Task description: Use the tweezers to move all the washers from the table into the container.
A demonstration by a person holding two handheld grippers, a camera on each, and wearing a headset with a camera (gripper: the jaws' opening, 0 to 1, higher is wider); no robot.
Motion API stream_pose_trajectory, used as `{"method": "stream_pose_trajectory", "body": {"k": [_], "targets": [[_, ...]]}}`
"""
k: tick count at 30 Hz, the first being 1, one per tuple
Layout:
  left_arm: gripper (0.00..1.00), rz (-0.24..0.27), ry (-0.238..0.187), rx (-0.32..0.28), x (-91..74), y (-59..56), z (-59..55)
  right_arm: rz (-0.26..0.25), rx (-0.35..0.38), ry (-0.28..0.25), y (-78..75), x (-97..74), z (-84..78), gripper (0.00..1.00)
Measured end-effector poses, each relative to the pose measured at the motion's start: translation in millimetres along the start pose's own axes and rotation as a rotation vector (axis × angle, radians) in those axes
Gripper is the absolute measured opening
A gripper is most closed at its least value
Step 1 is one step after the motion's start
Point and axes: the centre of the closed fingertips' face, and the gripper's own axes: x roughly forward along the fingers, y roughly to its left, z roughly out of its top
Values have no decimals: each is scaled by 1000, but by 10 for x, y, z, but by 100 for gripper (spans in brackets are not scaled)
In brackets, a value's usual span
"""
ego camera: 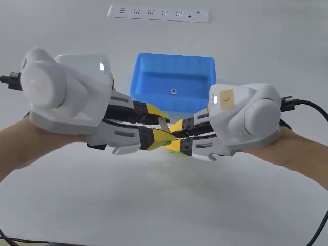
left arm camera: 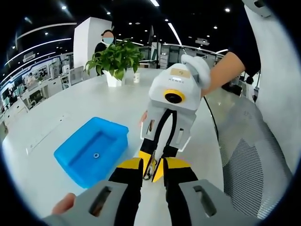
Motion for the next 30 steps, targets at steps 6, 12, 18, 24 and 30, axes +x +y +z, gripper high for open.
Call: {"method": "stream_pose_trajectory", "body": {"k": [6, 12, 18, 24, 30], "targets": [[9, -13, 5, 24, 6, -9, -20, 9, 2, -2, 36, 25, 0, 10], [8, -21, 13, 30, 17, -21, -44, 14, 1, 6, 59, 30, -26, 10], [8, -13, 25, 21, 35, -1, -31, 17, -25, 26, 53, 35, -34, 11], [8, -4, 40, 32, 75, 0, 2, 25, -21, 40, 41, 17, -49, 12], [8, -10, 48, 29, 85, 5, 3, 29, -26, 45, 44, 2, -56, 13]]}}
